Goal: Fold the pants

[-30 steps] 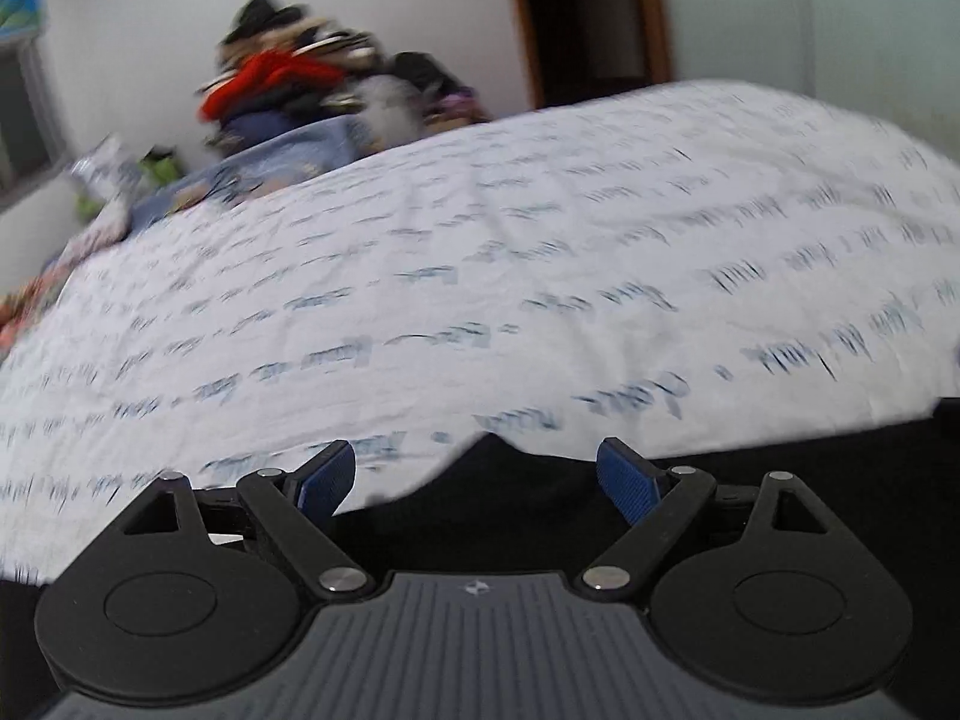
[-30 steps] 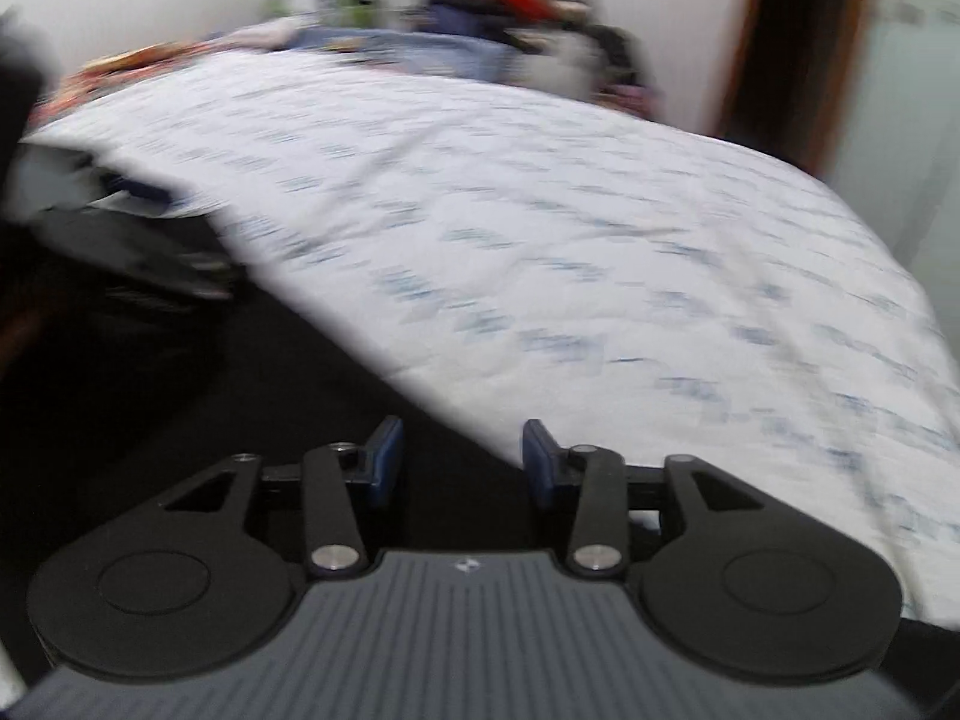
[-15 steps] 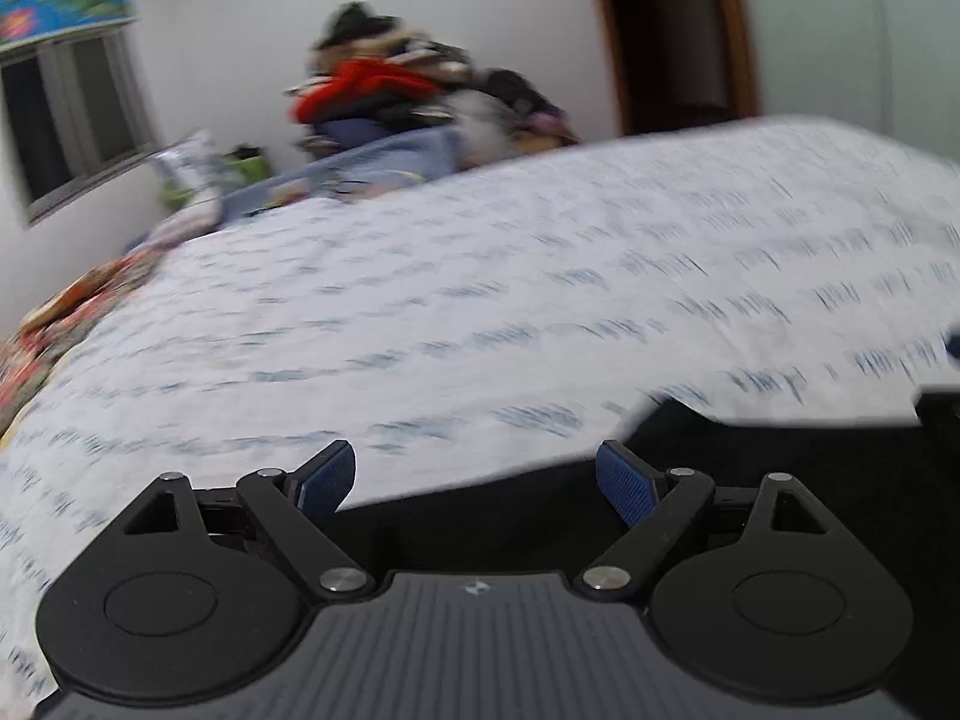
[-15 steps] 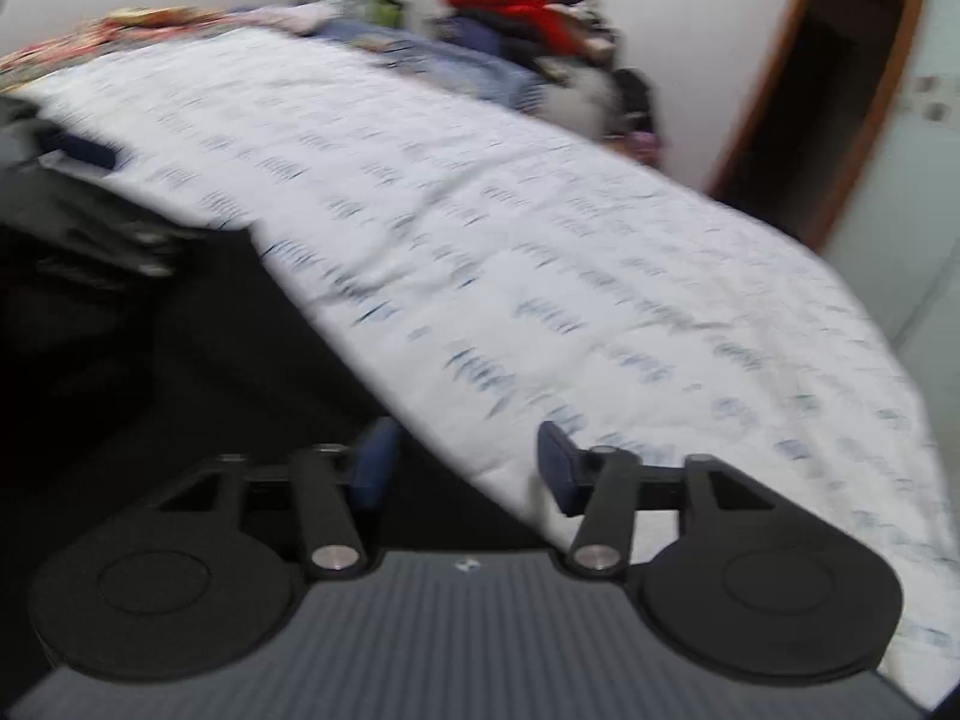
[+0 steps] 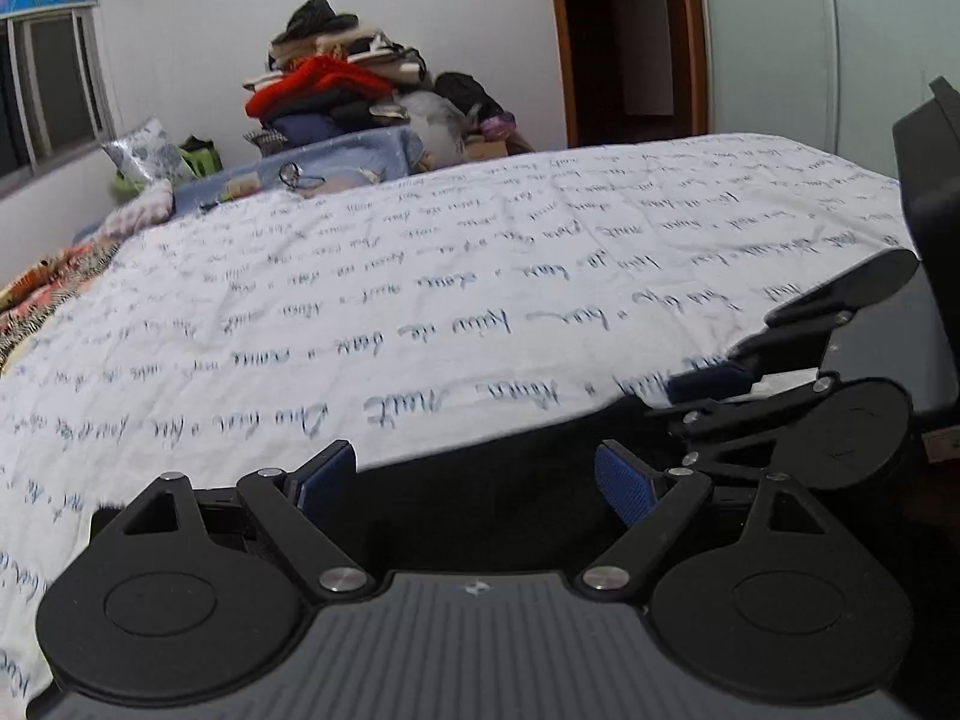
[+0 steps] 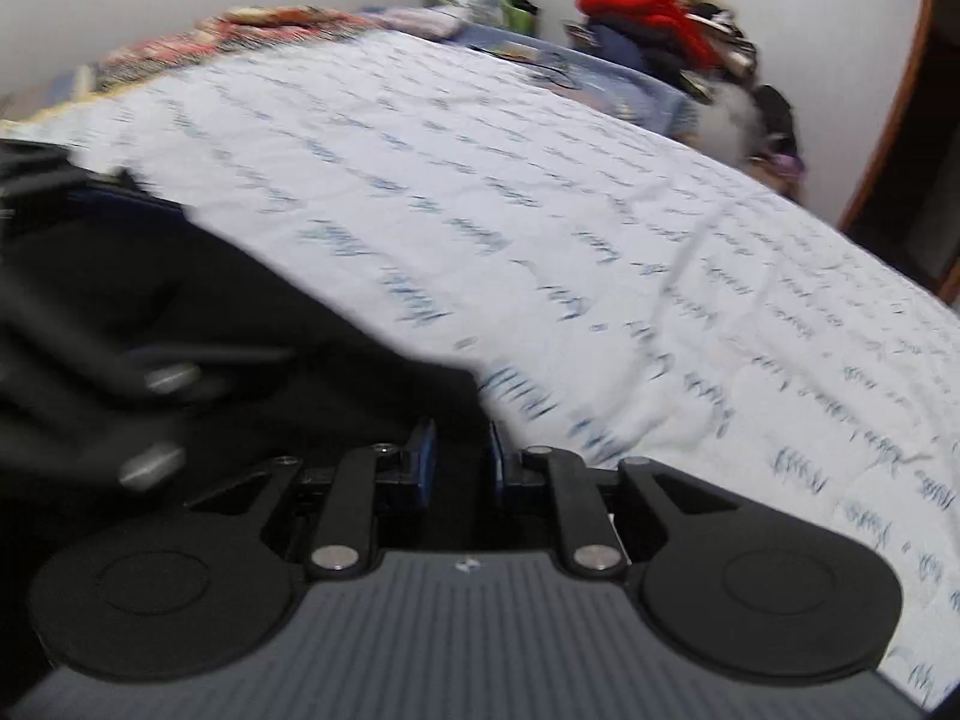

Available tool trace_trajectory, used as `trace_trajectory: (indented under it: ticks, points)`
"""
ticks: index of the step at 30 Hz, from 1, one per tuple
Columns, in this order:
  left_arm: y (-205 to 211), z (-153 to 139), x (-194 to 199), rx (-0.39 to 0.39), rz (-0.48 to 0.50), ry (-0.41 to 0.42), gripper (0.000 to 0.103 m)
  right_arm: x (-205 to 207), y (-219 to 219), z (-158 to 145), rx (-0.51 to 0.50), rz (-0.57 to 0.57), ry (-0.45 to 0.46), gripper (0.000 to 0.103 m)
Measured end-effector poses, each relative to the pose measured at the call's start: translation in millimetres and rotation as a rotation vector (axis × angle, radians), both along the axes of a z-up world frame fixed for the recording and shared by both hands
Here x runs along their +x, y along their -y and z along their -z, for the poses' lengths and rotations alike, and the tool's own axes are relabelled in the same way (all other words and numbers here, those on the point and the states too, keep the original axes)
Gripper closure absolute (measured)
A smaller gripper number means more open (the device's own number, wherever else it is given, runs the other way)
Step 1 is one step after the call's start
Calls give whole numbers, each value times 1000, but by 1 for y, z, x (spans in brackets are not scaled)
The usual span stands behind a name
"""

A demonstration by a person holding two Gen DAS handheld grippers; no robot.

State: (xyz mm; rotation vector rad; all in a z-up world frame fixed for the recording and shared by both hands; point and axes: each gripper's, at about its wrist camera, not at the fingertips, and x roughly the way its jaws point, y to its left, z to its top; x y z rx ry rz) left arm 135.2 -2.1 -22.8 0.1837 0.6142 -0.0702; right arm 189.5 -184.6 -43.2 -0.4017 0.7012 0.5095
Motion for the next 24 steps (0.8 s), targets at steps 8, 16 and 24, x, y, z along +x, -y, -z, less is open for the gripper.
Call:
trace_trajectory:
  ticks: [8,16,24]
  points:
    - [-21,1,8,-38,-79,-39,15,-32,26,-35,65,70,97,85]
    - [18,23,5,119,-47,-42,14,-55,29,4,2,31,21,74]
    - [52,-10,-37,25,150,-15,15,-128,101,-30,47,219,113,73]
